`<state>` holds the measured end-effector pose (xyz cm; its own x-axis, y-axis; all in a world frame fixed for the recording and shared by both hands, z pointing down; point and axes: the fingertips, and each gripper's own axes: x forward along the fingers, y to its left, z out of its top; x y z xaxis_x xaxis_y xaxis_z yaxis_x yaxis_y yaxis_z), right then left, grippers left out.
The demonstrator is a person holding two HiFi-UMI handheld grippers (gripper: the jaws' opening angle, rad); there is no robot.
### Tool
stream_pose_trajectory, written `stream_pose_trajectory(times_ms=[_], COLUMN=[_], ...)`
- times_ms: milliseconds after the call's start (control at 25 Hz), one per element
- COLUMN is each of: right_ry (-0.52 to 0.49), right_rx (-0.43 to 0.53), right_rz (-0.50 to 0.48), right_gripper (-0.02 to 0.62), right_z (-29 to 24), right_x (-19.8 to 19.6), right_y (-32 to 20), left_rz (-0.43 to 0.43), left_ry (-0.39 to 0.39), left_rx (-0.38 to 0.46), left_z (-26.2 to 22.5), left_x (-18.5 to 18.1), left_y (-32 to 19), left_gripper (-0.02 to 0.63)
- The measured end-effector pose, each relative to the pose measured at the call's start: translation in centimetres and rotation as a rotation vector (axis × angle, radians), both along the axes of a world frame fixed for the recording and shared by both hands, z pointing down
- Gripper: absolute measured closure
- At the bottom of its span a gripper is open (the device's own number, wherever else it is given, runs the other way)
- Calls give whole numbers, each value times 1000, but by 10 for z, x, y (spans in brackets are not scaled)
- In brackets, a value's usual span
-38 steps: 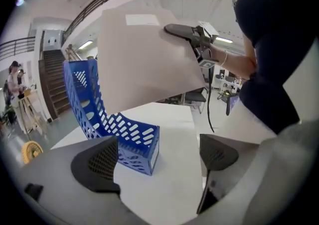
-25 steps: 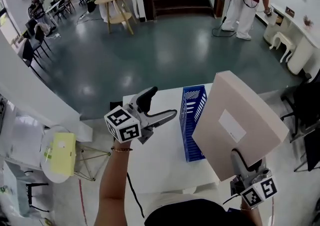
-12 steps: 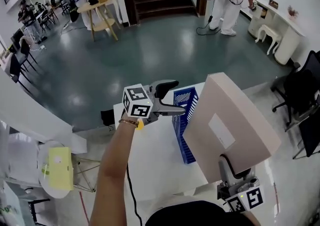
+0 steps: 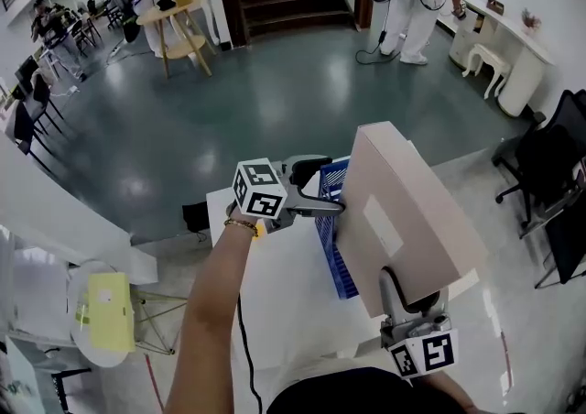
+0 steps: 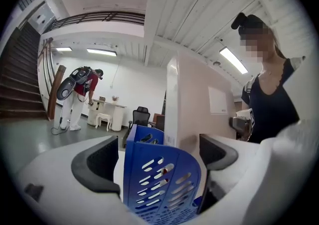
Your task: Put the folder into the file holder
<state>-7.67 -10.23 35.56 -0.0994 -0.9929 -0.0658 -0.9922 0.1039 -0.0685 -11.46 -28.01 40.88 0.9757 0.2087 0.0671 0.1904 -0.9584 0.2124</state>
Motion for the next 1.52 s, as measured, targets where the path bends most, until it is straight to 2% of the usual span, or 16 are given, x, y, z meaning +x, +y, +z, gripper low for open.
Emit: stream_pose_trajectory(times_ms=[200,320,480,640,800,960,1200,1440,1520], right_ry=[27,54,50,39,66,39,49,95,105], right_rx=[17,49,96,144,138,123,104,98,79], right_rz=[3,14,34,41,45,64,59,23,19], right_gripper=[333,333,333,334,334,334,333,327,325], right_z=[5,3,11,19,34,50,74,85,94], right_x=[-8,-12,-17,-20,-22,-19,-22,-23,-24], right_y=[-14,-19,-26,-37,-50,-56,-58,-60,-60], left_rz=[54,82,115,124,125,113,49,-124,-179], left_ry=[5,35,77,97,105,126,139,157,193], left_rx=[-12,-39,2,-15,-18,-31,-5,41,52], left_z=[2,0,4,4,5,4,5,7,2], left_x=[1,-1,-6,-4,2,3,3,-9,-20], left_y=[8,7,9,6,6,1,0,-2,-4], left_gripper=[104,104,114,132,136,138,138,138,138])
